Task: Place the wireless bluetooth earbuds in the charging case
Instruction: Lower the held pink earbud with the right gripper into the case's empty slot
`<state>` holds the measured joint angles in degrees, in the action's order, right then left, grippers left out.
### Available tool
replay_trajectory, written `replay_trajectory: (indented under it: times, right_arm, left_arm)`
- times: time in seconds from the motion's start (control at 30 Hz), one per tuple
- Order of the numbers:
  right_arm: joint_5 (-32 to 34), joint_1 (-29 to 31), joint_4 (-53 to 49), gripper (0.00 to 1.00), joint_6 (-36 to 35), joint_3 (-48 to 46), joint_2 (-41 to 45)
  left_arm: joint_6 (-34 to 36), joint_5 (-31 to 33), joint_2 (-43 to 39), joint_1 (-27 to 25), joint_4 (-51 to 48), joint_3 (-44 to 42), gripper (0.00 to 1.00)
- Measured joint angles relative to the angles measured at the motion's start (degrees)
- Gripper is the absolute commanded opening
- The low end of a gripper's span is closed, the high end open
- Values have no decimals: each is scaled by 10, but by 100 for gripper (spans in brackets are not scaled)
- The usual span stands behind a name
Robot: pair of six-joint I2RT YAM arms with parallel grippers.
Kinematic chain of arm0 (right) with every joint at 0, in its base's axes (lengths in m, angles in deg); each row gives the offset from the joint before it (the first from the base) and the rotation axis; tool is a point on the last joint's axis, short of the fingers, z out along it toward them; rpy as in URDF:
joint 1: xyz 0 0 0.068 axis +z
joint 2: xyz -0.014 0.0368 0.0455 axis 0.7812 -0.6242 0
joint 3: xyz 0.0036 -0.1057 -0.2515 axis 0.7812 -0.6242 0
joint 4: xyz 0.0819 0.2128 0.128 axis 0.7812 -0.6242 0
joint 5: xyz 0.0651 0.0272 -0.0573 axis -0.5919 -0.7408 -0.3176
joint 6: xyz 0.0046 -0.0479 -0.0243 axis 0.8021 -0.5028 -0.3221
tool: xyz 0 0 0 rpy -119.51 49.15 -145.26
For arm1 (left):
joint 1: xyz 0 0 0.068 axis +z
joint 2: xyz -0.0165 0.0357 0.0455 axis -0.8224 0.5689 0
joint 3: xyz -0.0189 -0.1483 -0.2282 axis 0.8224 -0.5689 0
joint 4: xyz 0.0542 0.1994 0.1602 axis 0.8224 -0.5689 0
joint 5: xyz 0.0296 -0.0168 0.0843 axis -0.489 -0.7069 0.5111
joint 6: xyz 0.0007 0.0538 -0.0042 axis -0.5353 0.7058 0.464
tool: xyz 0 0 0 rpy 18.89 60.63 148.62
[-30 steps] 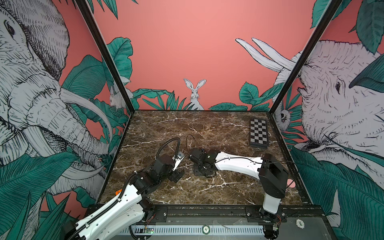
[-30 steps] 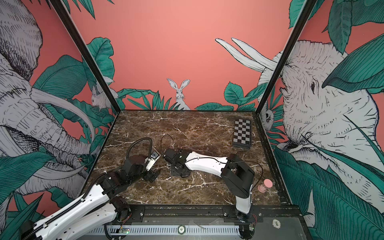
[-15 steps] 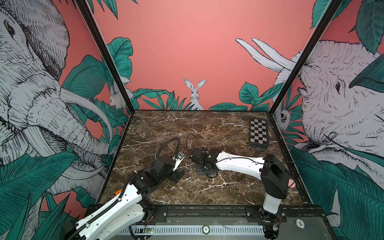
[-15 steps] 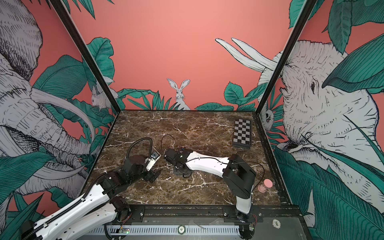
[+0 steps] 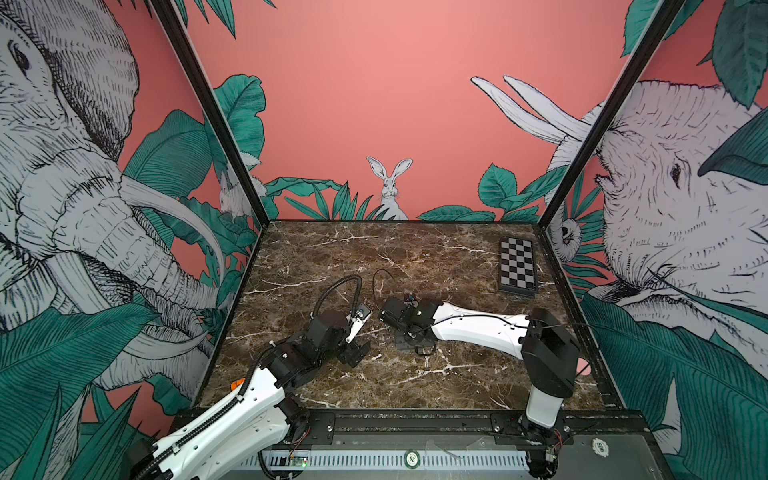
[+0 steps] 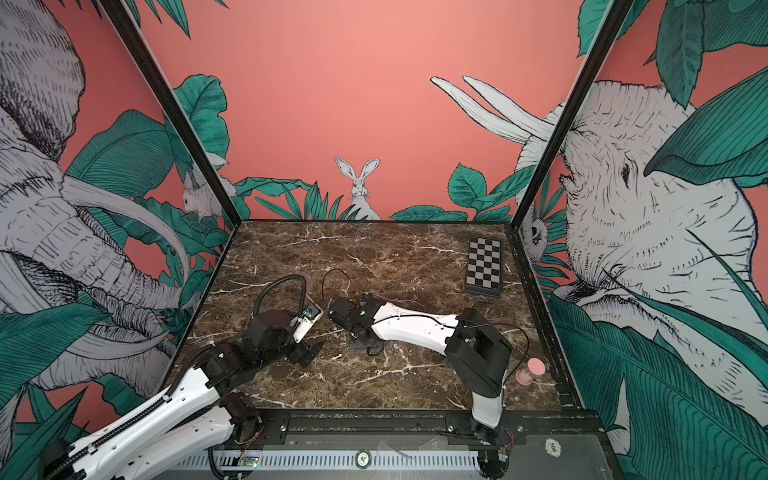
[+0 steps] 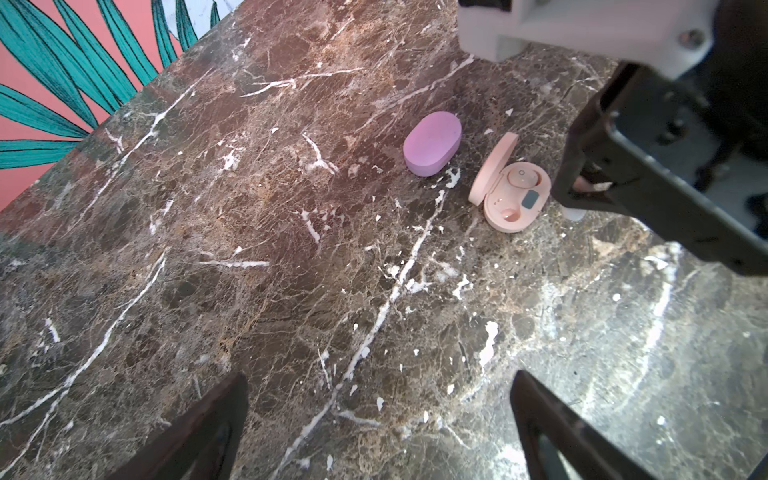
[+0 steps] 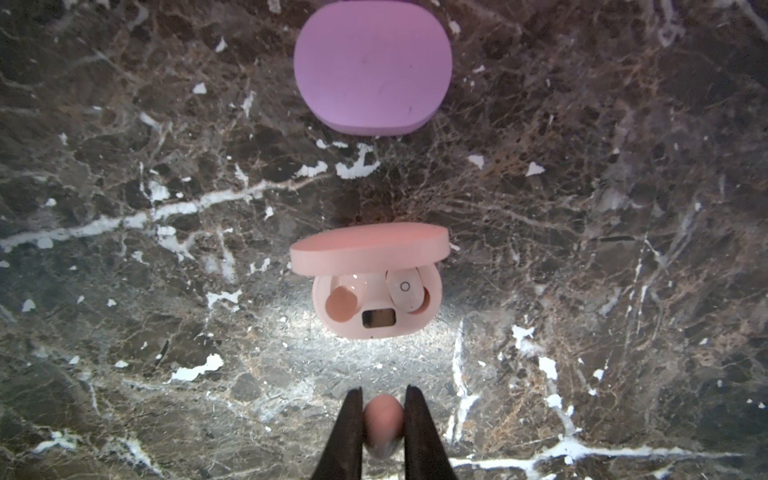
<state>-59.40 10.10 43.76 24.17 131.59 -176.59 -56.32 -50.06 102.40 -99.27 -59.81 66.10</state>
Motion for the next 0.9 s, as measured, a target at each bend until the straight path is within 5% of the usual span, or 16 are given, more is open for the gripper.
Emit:
replay_trajectory:
  times: [0.9]
  right_arm:
    - [9, -8, 9, 15, -9, 19, -24]
  left_arm:
    - [-2, -7, 6, 0, 0, 0, 99]
